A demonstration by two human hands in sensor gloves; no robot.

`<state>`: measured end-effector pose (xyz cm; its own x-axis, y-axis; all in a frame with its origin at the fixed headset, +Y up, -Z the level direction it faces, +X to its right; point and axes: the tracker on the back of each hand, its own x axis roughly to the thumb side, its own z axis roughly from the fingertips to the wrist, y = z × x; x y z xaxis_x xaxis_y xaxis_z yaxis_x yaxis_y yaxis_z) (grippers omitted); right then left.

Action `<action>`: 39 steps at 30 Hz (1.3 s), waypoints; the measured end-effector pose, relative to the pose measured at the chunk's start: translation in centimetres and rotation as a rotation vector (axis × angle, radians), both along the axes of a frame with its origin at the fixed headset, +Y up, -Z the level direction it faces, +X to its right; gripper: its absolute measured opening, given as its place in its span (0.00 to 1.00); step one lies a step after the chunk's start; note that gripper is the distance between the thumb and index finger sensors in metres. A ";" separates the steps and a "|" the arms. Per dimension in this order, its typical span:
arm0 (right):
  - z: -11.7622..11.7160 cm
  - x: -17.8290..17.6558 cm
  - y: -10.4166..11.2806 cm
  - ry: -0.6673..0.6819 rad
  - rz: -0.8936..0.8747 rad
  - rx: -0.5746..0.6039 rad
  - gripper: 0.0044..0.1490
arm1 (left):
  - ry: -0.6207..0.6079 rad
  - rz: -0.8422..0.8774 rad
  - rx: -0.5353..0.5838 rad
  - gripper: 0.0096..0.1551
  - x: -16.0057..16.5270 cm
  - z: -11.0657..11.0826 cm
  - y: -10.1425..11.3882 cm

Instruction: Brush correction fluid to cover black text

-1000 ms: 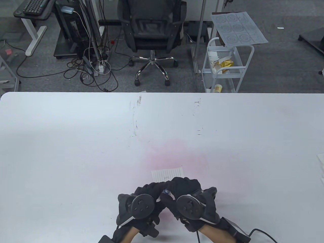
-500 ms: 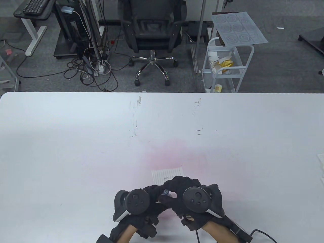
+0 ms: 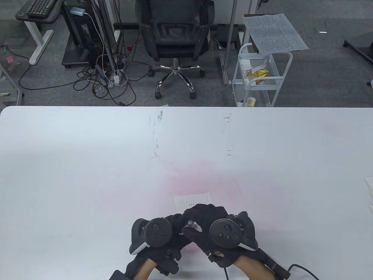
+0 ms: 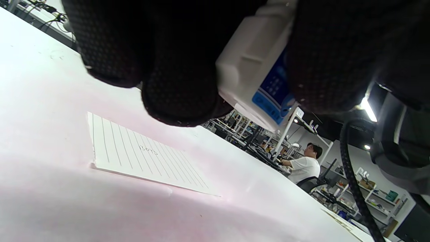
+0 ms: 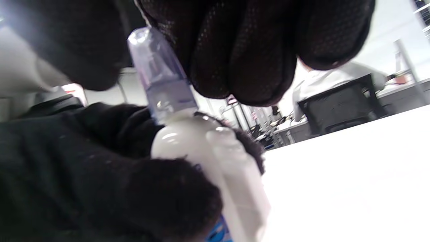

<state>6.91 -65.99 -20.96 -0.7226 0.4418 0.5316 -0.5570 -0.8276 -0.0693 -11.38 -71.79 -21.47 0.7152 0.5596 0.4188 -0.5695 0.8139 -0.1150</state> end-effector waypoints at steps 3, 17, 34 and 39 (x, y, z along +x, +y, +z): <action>0.1 -0.1 -0.3 -0.060 0.020 0.055 0.33 | -0.003 -0.014 0.006 0.34 0.2 0.1 0.0; 0.2 -0.6 0.0 0.136 0.059 0.024 0.30 | -0.061 -0.074 0.005 0.34 0.6 0.1 -0.1; -0.3 -0.5 -0.7 0.057 0.037 0.006 0.31 | -0.050 -0.089 -0.011 0.34 0.5 -0.1 -0.4; -0.1 -0.7 -0.4 0.162 0.075 0.042 0.30 | -0.061 -0.084 -0.019 0.34 0.5 -0.1 -0.5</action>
<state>6.17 -66.42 -21.02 -0.6557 0.3648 0.6611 -0.5007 -0.8654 -0.0191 -10.84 -72.24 -21.53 0.7335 0.5069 0.4528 -0.4909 0.8559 -0.1628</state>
